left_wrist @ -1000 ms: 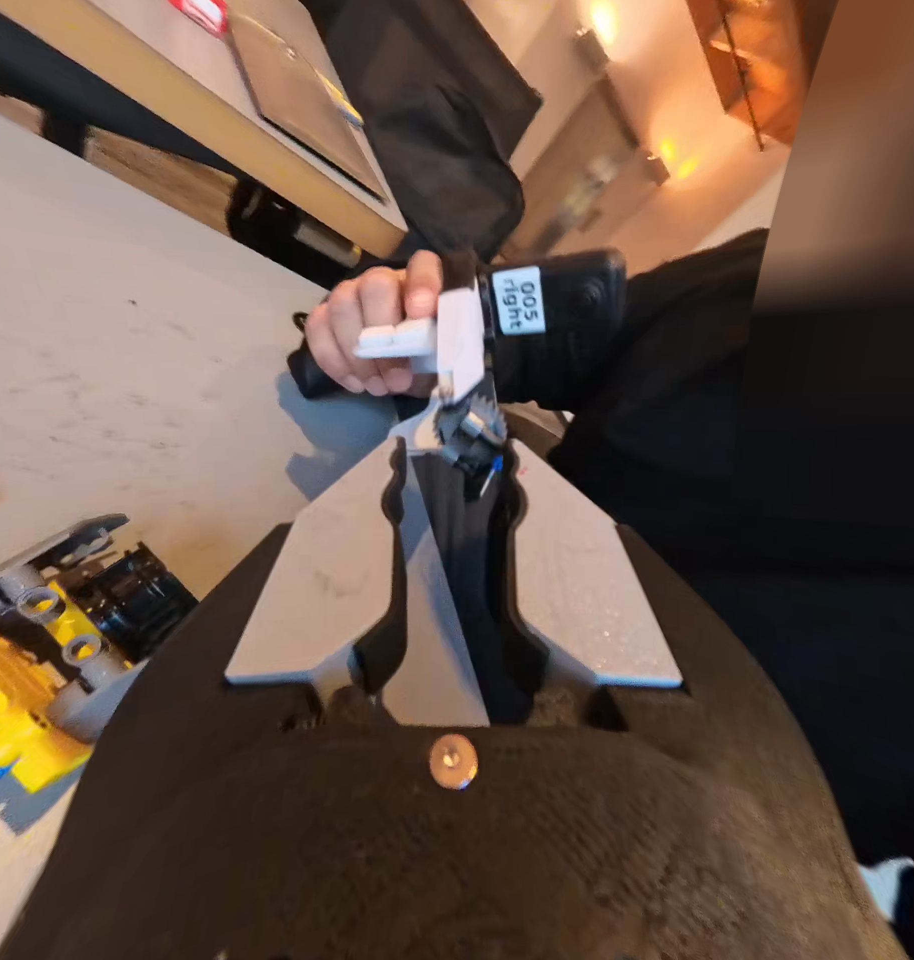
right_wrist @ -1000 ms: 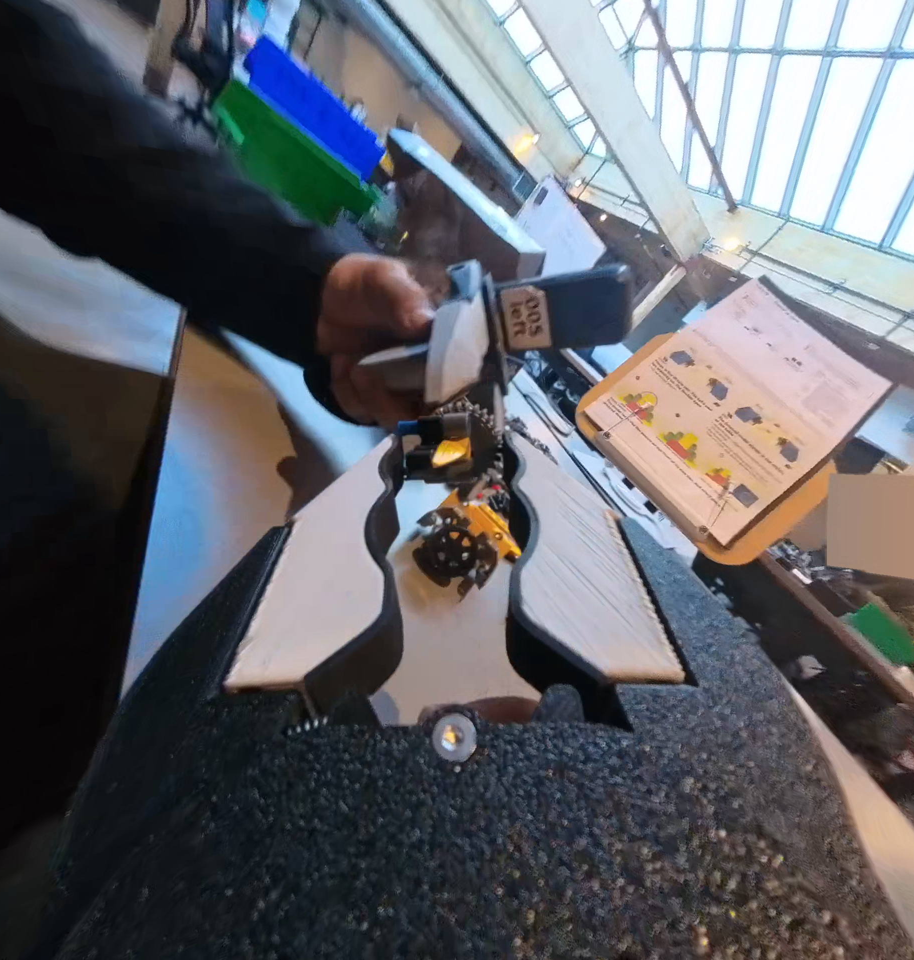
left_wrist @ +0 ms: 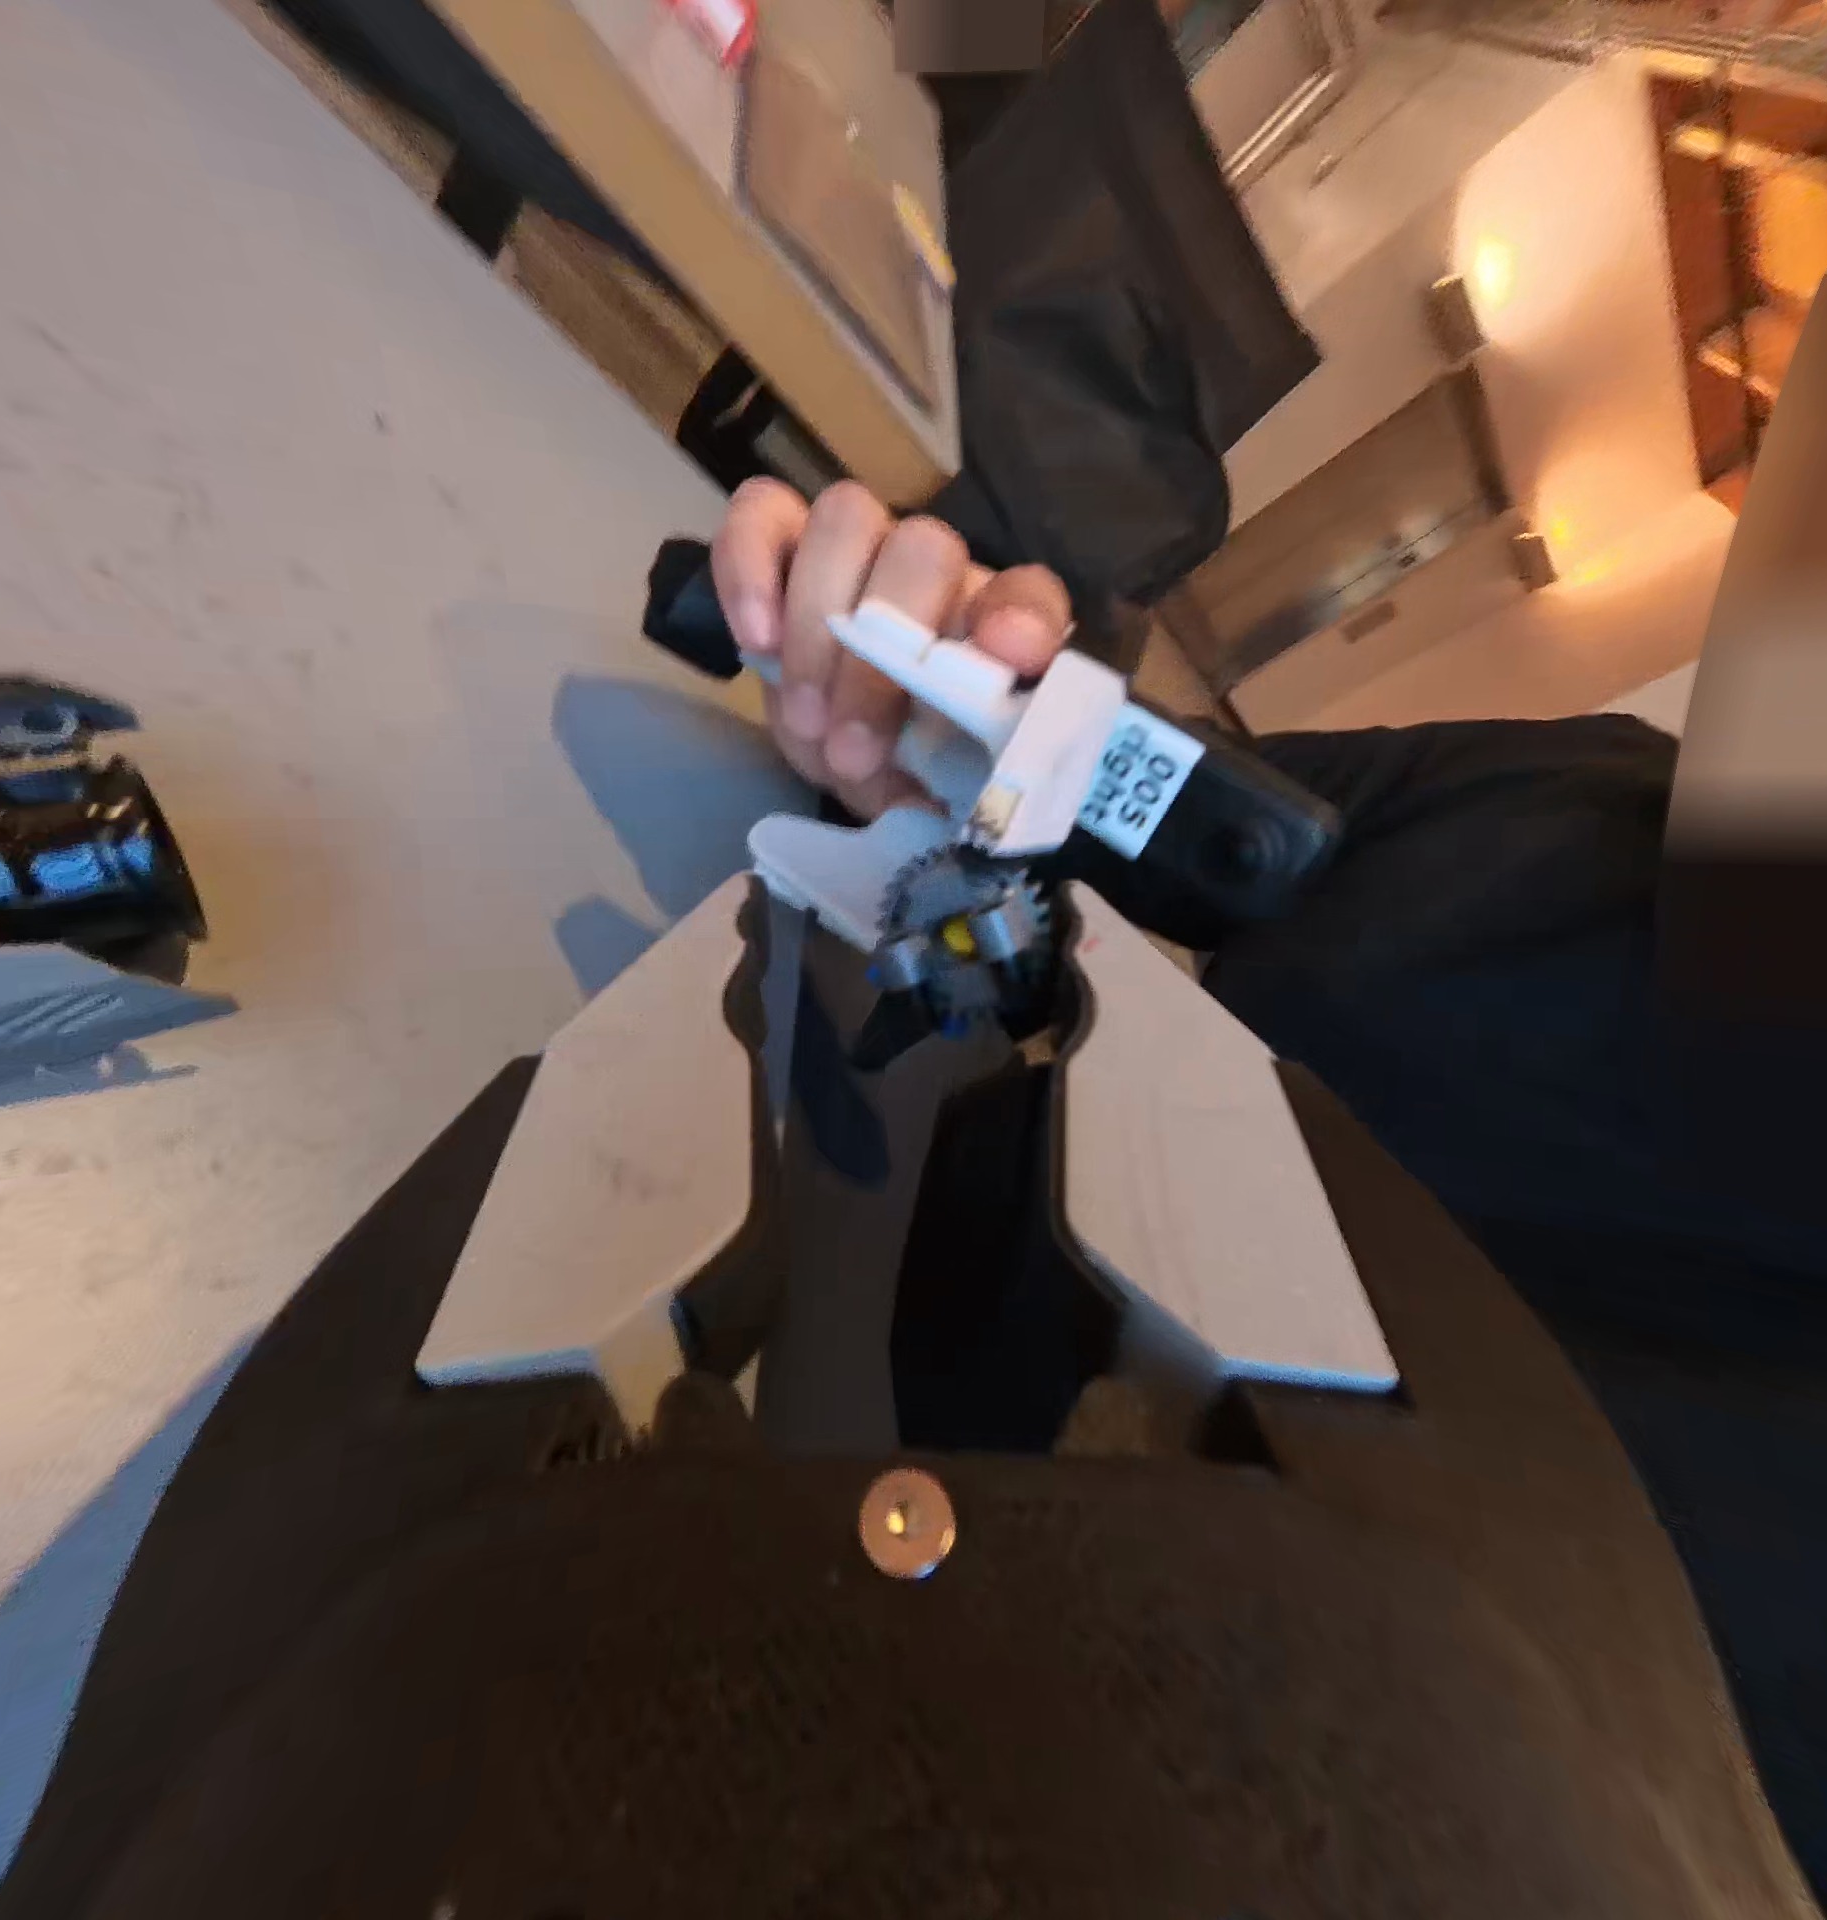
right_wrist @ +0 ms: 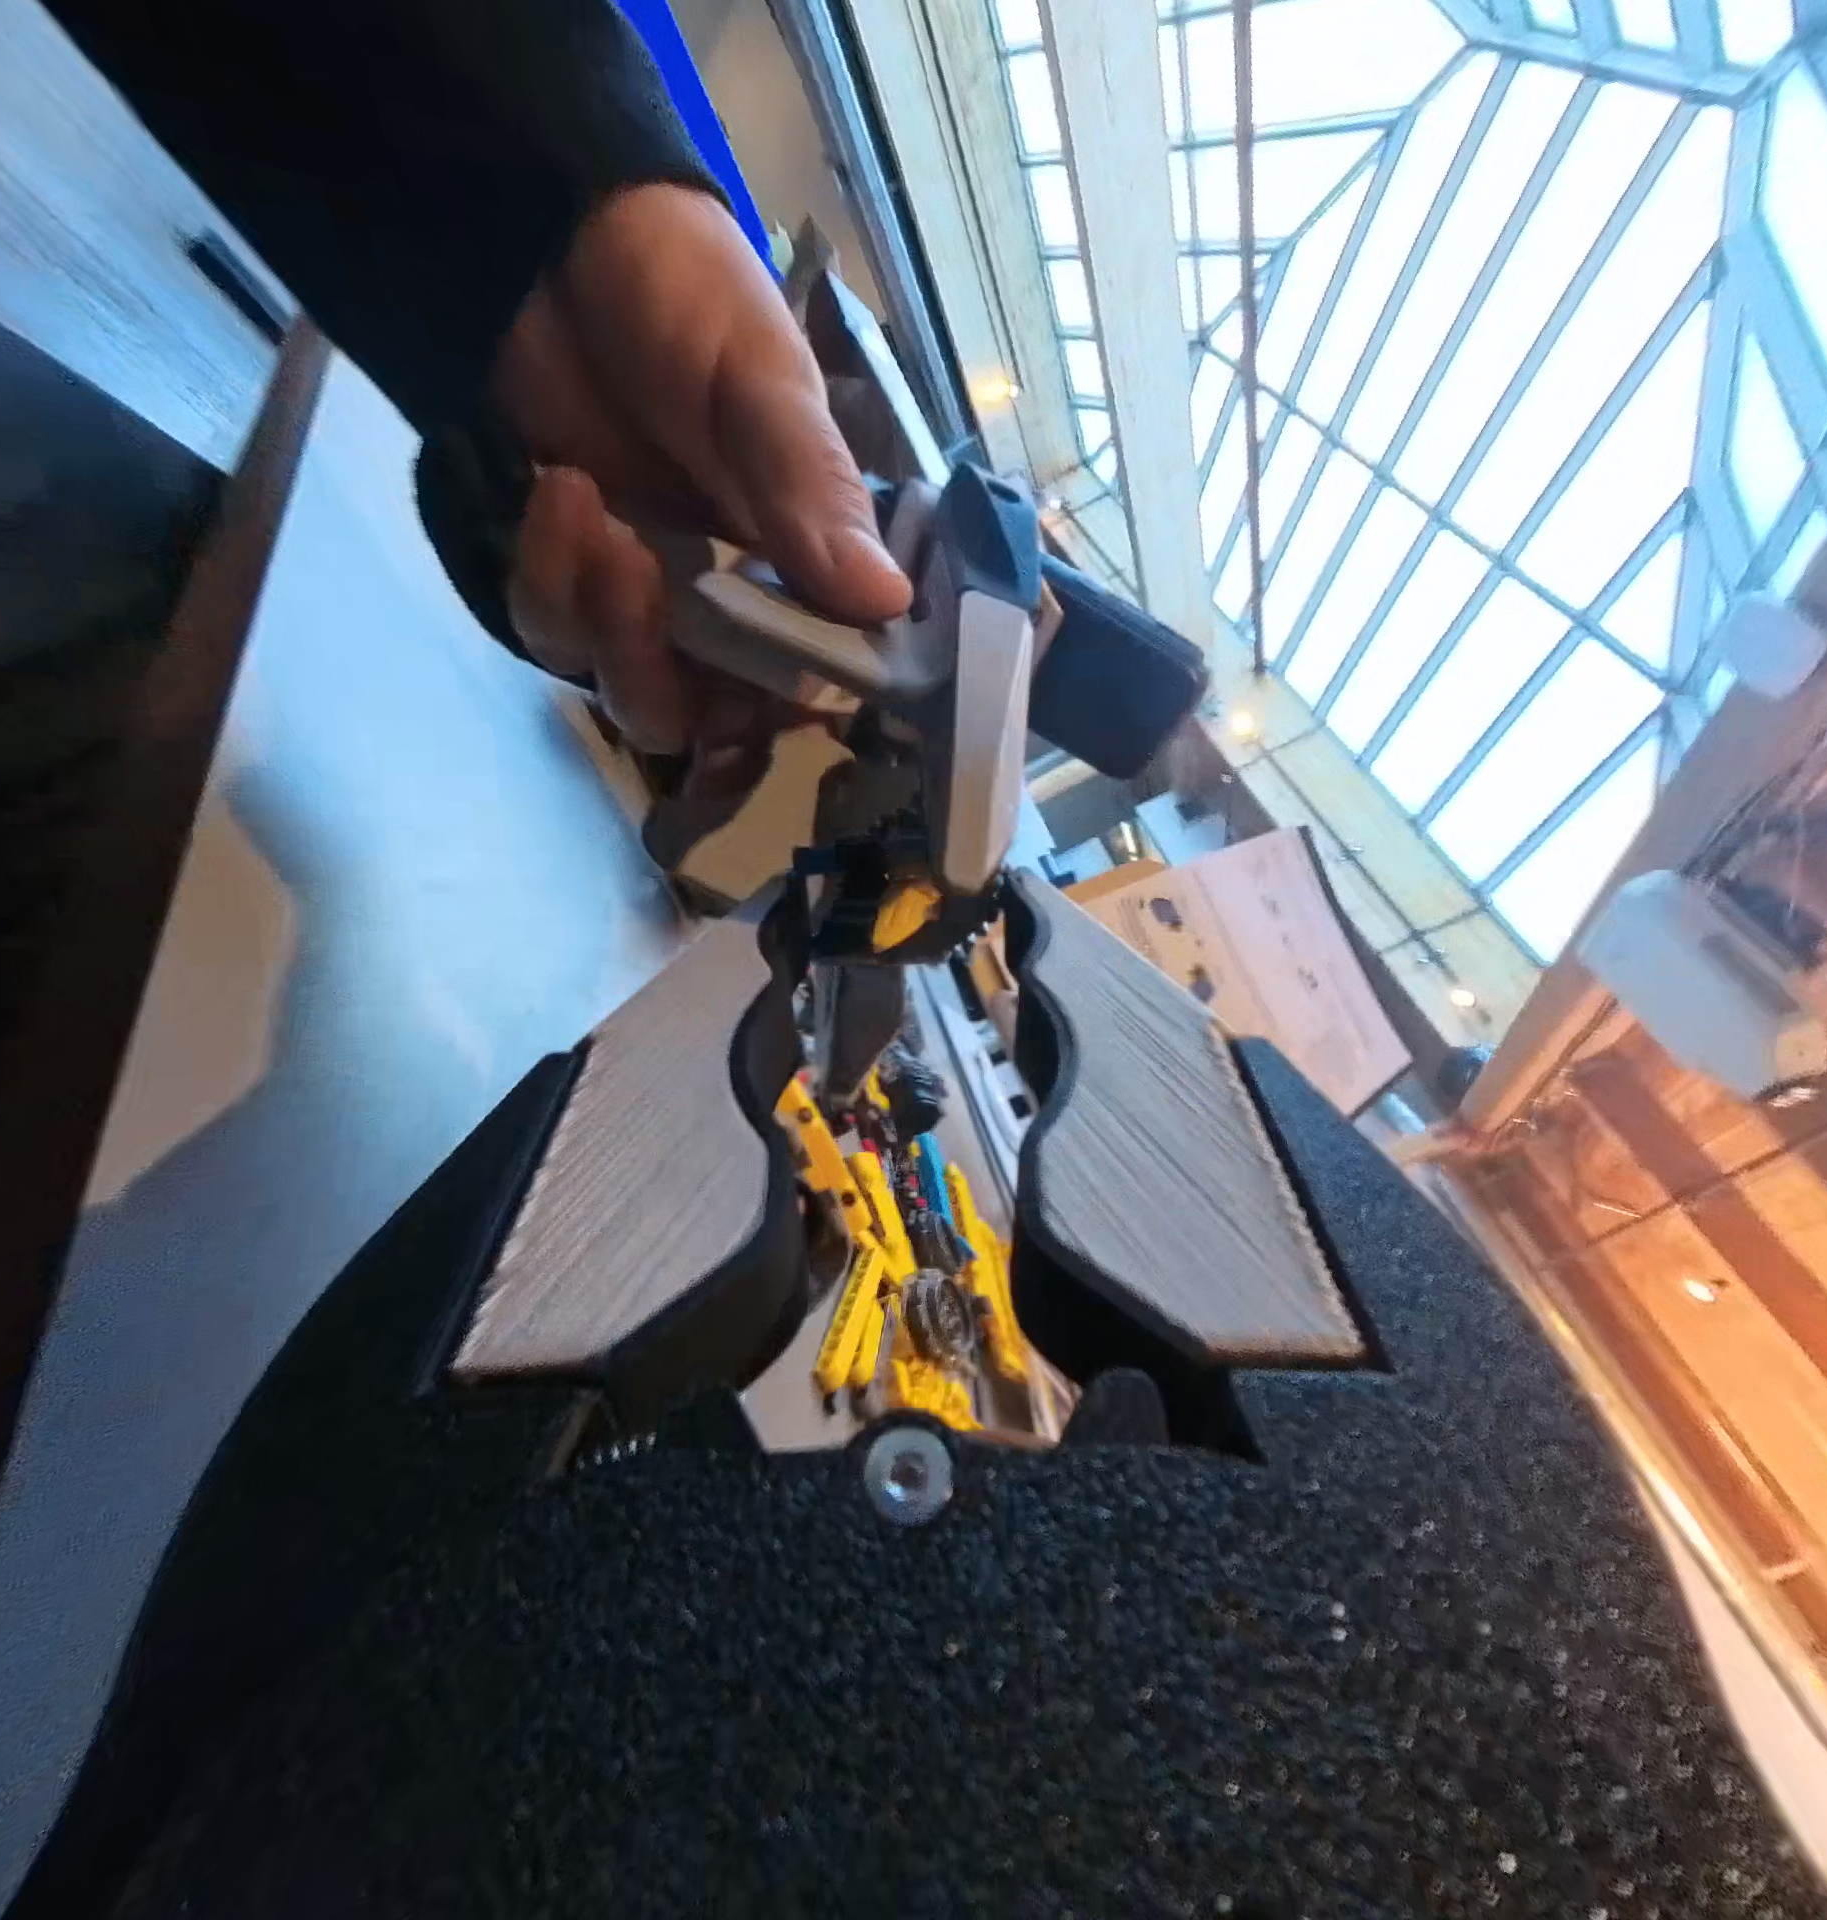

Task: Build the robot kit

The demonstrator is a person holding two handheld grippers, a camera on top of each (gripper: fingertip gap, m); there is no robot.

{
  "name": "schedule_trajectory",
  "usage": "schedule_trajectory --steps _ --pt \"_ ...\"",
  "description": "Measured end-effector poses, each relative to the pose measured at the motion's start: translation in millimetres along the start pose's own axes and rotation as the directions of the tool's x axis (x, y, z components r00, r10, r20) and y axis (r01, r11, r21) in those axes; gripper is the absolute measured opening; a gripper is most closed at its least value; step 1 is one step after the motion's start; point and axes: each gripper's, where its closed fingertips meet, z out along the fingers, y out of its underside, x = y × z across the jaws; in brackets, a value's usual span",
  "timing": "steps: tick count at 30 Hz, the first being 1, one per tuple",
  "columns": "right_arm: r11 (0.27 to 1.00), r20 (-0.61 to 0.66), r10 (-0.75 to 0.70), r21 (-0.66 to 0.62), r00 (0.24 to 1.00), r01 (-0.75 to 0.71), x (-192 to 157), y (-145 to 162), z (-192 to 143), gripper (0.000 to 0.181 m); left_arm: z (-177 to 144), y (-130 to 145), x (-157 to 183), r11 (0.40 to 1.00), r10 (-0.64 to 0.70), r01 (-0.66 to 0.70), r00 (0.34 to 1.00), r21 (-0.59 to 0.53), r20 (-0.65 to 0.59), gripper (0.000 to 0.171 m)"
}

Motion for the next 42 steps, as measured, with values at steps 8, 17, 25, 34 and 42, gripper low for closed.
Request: schedule_trajectory --steps 8,17,25,34,42 --pt "0.997 0.006 0.025 0.072 1.0 -0.025 1 -10 13 0.035 -16 -5 10 0.983 0.086 -0.107 0.987 0.147 0.138 0.031" --pt "0.536 0.38 0.772 0.042 0.509 -0.843 20 -9 2 0.022 -54 -38 7 0.796 0.369 -0.515 0.829 0.318 0.42 0.031" --pt "0.396 0.444 0.827 -0.022 0.346 -0.918 18 -2 4 0.008 -39 -33 8 0.72 0.516 -0.603 0.796 0.344 0.316 0.03" --pt "0.568 0.373 0.755 0.037 0.538 -0.822 15 -1 0 0.008 -24 -33 8 0.72 0.511 -0.575 0.818 0.388 0.264 0.03" --pt "0.512 0.396 0.783 0.027 0.479 -0.859 19 3 -4 0.007 -30 -18 10 0.78 0.531 -0.576 0.816 0.243 0.229 0.049"
